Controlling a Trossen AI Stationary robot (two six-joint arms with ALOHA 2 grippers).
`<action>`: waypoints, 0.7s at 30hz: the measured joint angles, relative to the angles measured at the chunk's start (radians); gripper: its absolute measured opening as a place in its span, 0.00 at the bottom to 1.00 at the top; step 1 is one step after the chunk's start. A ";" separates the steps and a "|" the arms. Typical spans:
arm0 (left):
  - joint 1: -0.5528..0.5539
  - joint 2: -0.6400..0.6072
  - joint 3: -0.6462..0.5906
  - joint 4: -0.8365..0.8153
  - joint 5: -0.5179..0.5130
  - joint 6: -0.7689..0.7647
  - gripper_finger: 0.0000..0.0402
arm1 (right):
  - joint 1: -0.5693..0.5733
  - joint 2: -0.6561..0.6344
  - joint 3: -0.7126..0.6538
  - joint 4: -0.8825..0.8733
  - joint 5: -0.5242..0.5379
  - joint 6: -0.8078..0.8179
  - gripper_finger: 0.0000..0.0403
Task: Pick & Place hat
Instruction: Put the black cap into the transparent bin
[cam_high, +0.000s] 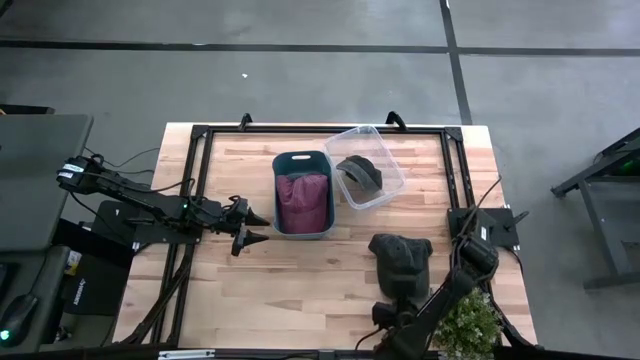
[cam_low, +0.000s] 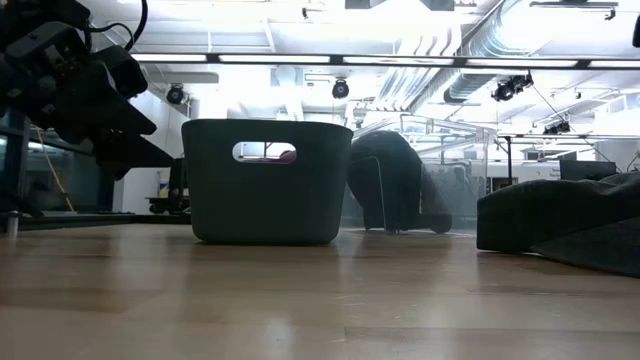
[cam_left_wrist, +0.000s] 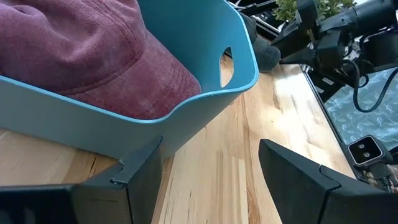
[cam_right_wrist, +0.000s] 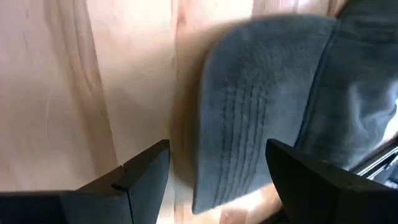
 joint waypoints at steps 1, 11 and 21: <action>0.000 0.000 0.000 0.000 0.000 0.000 0.61 | 0.002 0.005 0.000 0.003 0.012 0.003 0.64; 0.000 0.000 0.000 0.000 0.000 0.000 0.61 | 0.006 0.050 0.000 -0.001 0.043 0.028 0.64; 0.000 0.000 0.000 0.000 0.000 0.000 0.61 | -0.029 0.060 0.001 -0.004 0.046 0.129 0.55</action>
